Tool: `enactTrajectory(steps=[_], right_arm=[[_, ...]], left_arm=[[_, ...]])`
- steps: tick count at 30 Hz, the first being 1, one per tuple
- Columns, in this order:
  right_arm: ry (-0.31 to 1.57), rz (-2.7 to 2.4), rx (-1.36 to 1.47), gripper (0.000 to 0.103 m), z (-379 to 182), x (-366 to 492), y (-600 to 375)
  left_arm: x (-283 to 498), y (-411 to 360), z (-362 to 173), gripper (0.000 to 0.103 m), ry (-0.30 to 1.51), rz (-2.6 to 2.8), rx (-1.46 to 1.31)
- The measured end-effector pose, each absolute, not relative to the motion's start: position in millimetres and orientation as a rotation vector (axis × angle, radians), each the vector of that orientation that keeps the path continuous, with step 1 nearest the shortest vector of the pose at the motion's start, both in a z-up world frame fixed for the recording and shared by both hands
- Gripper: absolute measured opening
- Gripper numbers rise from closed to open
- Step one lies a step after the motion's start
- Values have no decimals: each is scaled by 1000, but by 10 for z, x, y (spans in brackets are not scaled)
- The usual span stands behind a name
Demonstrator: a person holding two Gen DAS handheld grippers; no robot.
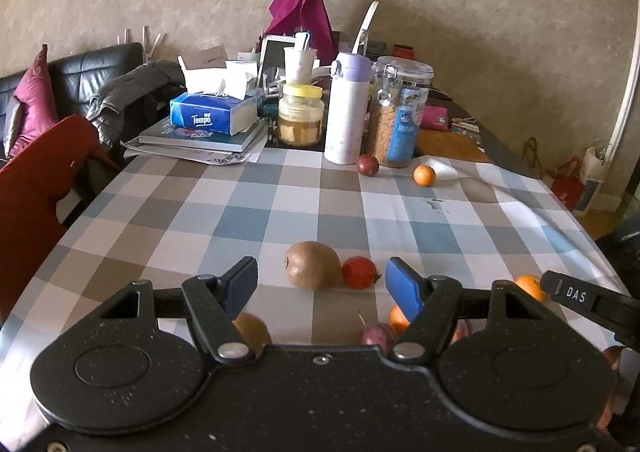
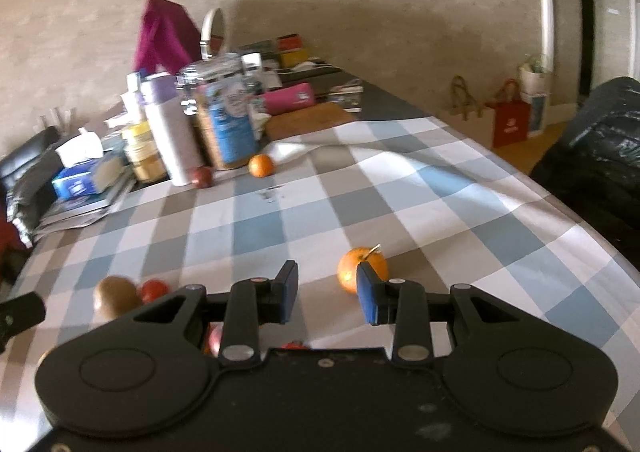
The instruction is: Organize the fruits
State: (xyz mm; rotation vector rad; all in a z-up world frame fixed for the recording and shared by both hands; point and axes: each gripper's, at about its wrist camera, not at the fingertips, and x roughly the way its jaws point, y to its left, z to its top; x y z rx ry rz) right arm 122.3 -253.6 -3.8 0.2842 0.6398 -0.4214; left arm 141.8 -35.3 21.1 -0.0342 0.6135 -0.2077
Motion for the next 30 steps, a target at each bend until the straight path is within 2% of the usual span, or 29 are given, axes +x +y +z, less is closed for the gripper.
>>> enactTrajectory(steps=[16, 30], right_arm=[[744, -627, 355, 36, -500, 1786, -2779], [754, -626, 241, 39, -614, 1810, -2662]], left_arm=[[1920, -537, -88, 73, 643, -187, -80], [2046, -526, -309, 73, 658, -163, -84]])
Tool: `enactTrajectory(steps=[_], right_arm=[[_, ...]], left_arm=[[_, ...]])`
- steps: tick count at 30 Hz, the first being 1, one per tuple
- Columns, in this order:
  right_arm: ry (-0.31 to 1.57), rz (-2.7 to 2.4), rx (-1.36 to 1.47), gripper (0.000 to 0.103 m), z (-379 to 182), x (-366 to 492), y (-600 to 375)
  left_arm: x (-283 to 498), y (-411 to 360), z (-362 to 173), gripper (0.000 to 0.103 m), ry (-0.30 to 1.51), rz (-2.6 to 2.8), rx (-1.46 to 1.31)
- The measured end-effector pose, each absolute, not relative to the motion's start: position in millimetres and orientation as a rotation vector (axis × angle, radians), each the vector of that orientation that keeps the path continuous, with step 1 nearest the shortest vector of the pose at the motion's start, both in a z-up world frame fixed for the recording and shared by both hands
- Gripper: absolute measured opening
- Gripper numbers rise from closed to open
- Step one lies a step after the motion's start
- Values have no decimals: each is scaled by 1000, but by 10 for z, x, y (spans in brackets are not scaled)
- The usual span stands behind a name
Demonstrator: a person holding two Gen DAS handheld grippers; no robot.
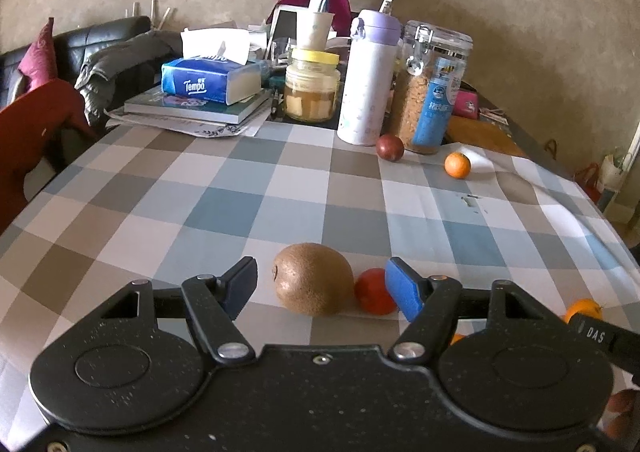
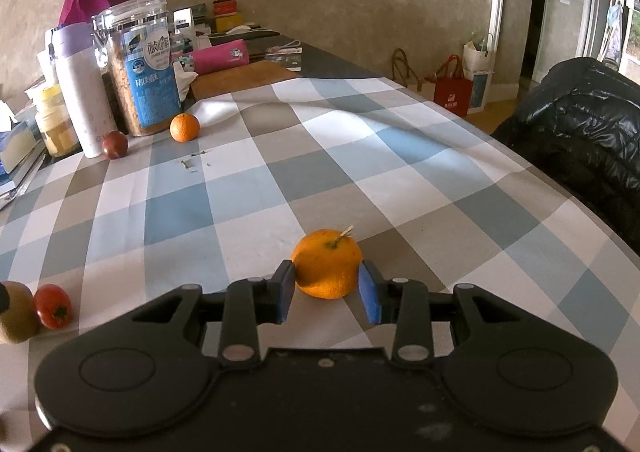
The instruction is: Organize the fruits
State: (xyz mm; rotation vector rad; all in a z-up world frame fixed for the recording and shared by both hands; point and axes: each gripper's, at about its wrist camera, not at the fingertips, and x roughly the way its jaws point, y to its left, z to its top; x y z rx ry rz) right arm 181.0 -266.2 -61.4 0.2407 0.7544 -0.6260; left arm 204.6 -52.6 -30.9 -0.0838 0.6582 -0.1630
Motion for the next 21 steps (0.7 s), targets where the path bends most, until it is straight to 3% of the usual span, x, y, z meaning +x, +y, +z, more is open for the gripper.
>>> enactTrajectory(steps=[5, 21], right_arm=[[828, -605, 284, 38, -705, 1854, -2729], [823, -615, 254, 39, -734, 1871, -2704]], left_arm=[[2115, -523, -373, 73, 673, -134, -83], [2288, -485, -540, 73, 775, -104, -124]])
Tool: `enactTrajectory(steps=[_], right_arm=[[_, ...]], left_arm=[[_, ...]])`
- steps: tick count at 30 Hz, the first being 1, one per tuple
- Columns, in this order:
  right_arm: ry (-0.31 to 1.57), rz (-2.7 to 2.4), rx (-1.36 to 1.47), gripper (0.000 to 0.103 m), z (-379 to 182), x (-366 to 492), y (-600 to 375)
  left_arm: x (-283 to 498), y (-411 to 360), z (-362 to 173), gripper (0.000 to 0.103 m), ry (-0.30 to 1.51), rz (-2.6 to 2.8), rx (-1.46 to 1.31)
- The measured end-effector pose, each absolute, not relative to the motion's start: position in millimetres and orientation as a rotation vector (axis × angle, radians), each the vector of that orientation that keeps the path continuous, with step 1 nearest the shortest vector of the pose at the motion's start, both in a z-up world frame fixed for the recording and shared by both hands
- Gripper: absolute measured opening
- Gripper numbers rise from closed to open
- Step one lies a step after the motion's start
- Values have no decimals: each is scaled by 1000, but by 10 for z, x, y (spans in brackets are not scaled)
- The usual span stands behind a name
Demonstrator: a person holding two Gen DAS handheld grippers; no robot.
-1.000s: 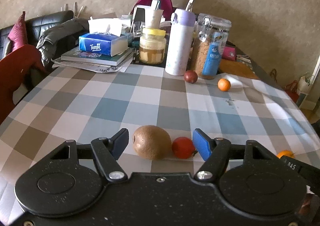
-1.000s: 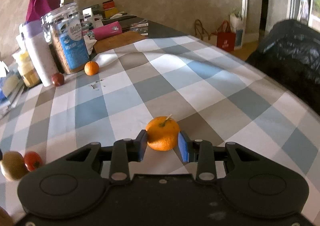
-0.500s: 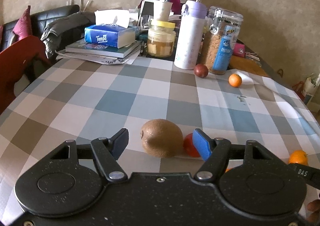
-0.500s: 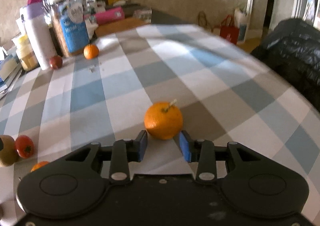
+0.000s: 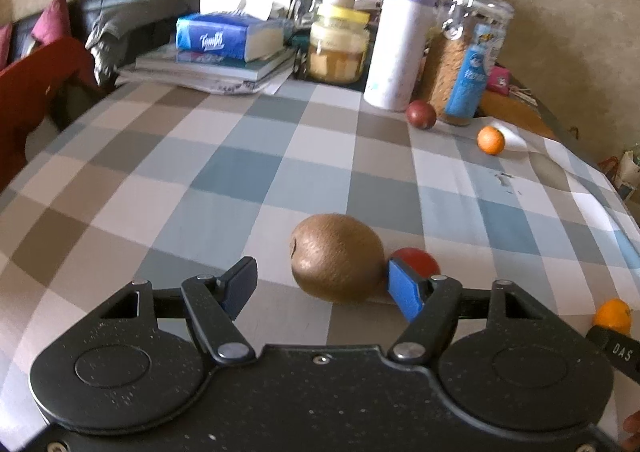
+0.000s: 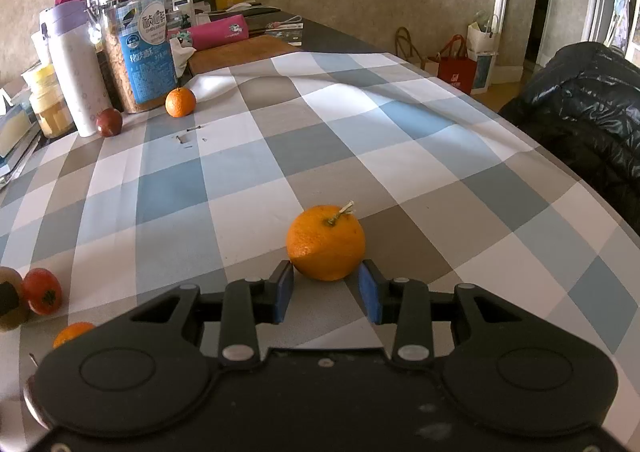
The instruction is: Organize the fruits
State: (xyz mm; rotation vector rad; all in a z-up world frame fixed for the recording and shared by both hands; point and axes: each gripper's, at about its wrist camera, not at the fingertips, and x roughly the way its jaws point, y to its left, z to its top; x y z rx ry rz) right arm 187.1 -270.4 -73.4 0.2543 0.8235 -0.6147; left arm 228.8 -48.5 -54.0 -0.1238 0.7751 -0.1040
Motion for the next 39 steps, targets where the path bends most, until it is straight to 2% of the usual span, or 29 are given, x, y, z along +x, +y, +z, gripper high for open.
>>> enactTrajectory(steps=[16, 18, 19, 20, 22, 32, 37, 39], right_arm=[[824, -627, 221, 37, -741, 1903, -2654], [825, -614, 212, 34, -741, 1902, -2637], [825, -603, 207, 29, -741, 1899, -2625], [825, -593, 201, 19, -740, 1897, -2606], [828, -555, 178, 12, -739, 1901, -2548], [759, -462, 43, 13, -665, 1861, -2242], [588, -589, -47, 32, -544, 1747, -2179], [548, -635, -54, 33, -510, 1728, -2205]], left_arm=[[2311, -503, -580, 74, 797, -102, -128], [2309, -507, -577, 74, 796, -101, -124], [2312, -503, -578, 74, 796, -100, -124], [2311, -503, -579, 74, 797, -101, -126], [2315, -491, -581, 74, 800, -104, -135], [2334, -447, -605, 74, 810, -112, -170], [2321, -463, -599, 74, 805, -108, -157], [2316, -469, -594, 74, 803, -106, -153]])
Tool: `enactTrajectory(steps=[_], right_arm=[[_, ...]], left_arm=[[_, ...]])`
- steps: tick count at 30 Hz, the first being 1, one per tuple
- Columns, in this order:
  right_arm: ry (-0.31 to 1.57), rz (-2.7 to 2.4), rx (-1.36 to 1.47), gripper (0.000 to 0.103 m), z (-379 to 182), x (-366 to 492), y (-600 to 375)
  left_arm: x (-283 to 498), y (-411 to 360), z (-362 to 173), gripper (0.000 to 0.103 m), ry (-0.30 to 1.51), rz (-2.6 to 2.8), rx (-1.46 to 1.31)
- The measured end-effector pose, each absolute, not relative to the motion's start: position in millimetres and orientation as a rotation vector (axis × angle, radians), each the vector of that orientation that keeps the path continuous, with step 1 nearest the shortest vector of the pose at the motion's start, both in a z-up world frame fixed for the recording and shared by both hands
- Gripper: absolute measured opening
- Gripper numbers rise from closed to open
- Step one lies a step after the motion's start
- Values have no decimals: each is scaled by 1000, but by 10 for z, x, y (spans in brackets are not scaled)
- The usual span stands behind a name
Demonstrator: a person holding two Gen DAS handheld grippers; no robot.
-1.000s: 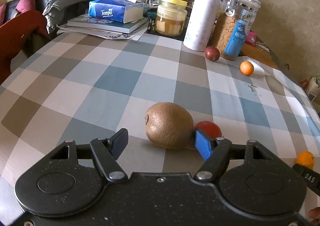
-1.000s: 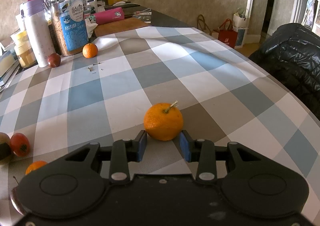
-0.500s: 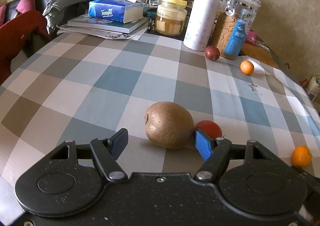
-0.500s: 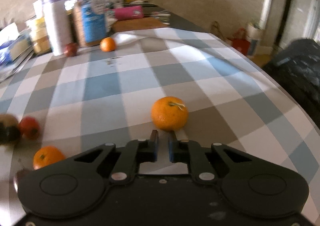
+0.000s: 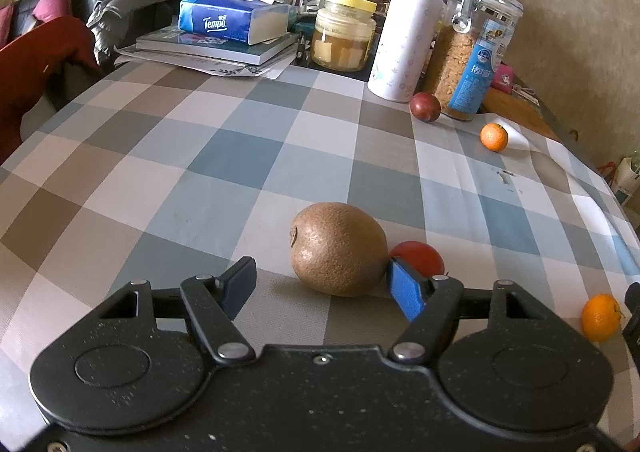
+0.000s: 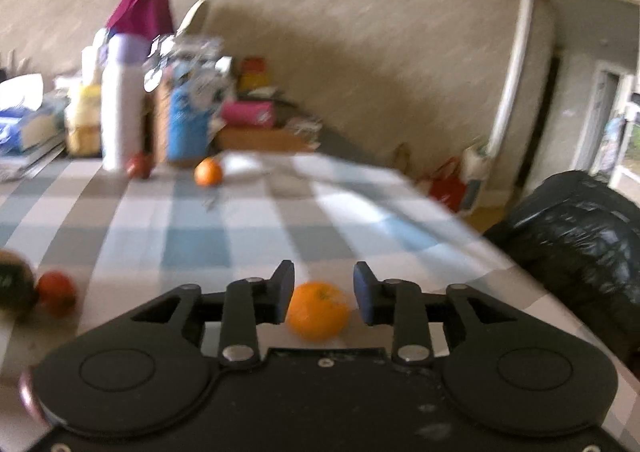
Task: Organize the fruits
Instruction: 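Close the left tool on the kiwi while the right tool closes on the orange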
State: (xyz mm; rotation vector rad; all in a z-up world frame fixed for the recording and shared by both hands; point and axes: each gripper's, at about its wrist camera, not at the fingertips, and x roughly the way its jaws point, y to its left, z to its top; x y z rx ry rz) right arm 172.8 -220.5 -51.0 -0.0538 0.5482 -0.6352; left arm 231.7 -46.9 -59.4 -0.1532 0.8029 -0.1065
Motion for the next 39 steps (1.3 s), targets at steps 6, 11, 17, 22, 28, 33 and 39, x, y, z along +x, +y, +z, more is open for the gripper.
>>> enactTrajectory(steps=[6, 11, 17, 22, 28, 33, 39], right_arm=[[647, -676, 86, 34, -553, 1847, -2489], [657, -652, 194, 43, -588, 1898, -2617], [734, -541, 266, 46, -668, 2028, -2619], [802, -524, 320, 38, -756, 2073, -2682], [791, -550, 320, 37, -758, 2064, -2681], [785, -551, 308, 36, -749, 2063, -2678], [787, -552, 296, 36, -750, 2063, -2667]], left_arm=[[2311, -474, -585, 74, 800, -105, -147], [2310, -478, -581, 74, 799, -104, -142], [2307, -489, -577, 74, 795, -108, -133], [2293, -483, -560, 74, 788, -116, -142], [2259, -462, -520, 75, 756, -140, -168], [2295, -425, -542, 75, 779, -119, -197], [2363, -416, -538, 75, 816, -96, -233]])
